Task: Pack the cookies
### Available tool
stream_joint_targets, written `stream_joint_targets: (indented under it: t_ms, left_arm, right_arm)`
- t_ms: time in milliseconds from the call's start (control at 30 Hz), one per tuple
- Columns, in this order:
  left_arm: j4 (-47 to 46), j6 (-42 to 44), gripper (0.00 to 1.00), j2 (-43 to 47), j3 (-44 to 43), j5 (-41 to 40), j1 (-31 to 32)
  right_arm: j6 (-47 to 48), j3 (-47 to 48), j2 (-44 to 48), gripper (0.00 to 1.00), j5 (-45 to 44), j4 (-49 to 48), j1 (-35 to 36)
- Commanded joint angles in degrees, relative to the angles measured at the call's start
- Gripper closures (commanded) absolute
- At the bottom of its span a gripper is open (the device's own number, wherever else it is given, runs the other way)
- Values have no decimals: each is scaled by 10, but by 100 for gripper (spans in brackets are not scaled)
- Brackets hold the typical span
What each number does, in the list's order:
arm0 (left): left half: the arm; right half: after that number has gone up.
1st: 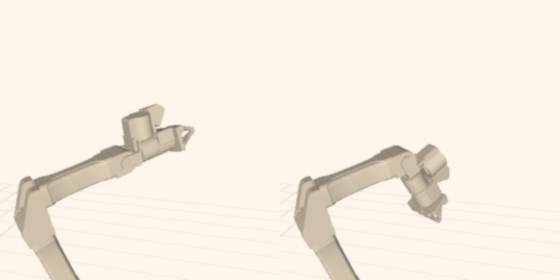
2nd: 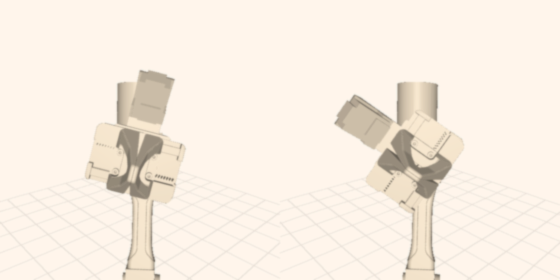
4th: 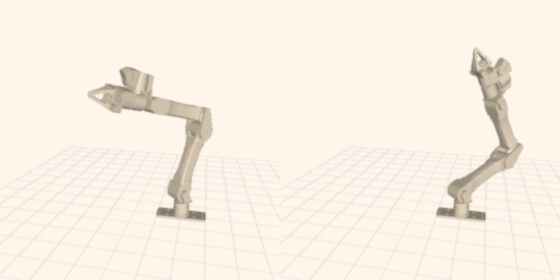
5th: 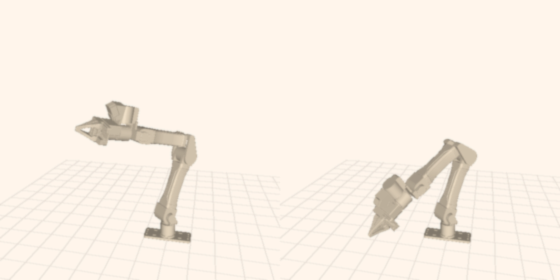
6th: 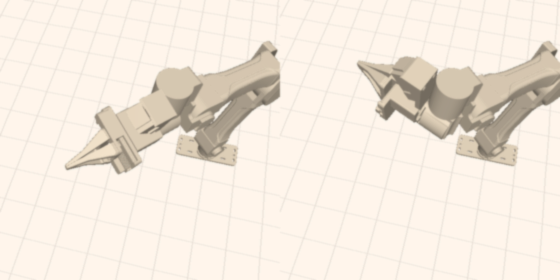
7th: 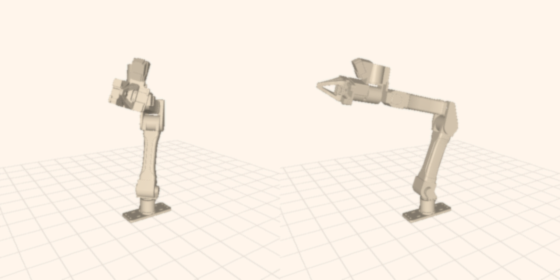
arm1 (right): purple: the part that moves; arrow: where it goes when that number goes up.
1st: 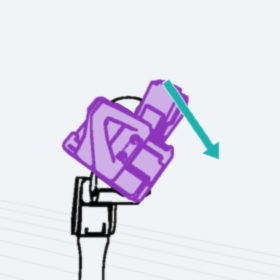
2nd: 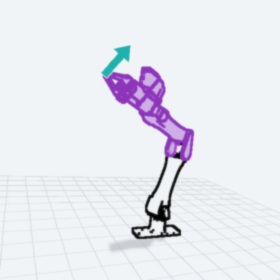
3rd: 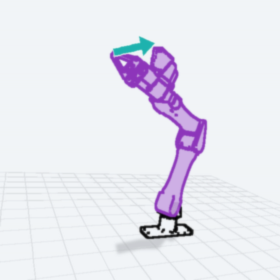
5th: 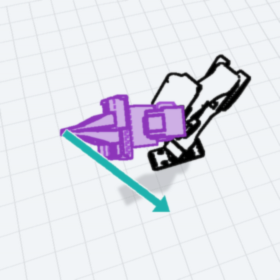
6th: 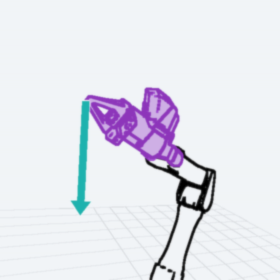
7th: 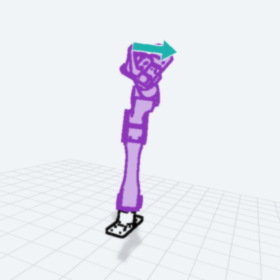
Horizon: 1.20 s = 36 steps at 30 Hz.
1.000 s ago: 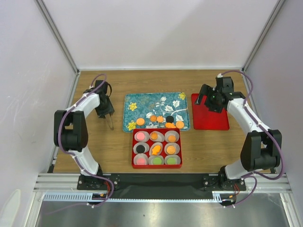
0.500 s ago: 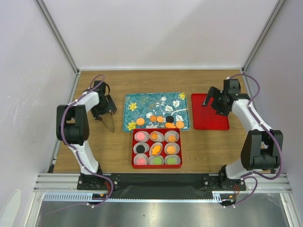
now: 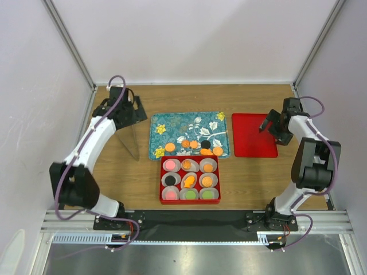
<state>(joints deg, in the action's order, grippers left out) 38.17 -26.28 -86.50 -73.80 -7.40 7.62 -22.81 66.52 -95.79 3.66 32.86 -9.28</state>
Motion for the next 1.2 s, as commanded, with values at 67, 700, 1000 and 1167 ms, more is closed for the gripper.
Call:
stream_joint_targets:
  t_ms: [67,700,1000,1167]
  left_arm:
    - [14,23,4,83,-25,39,96]
    - [30,52,5,118,-17,156,220]
    - [22,53,7,100,-21,176,224]
    - [22,52,8,99,-14,179,227]
  right_arm:
    - [15,58,-51,5,-33,-21,-25]
    - [47,161,-215,32,-58,-26,-26]
    - [62,98,-190,58,-79,-40,-25]
    - [73,86,-176,65,-91,-37,-34]
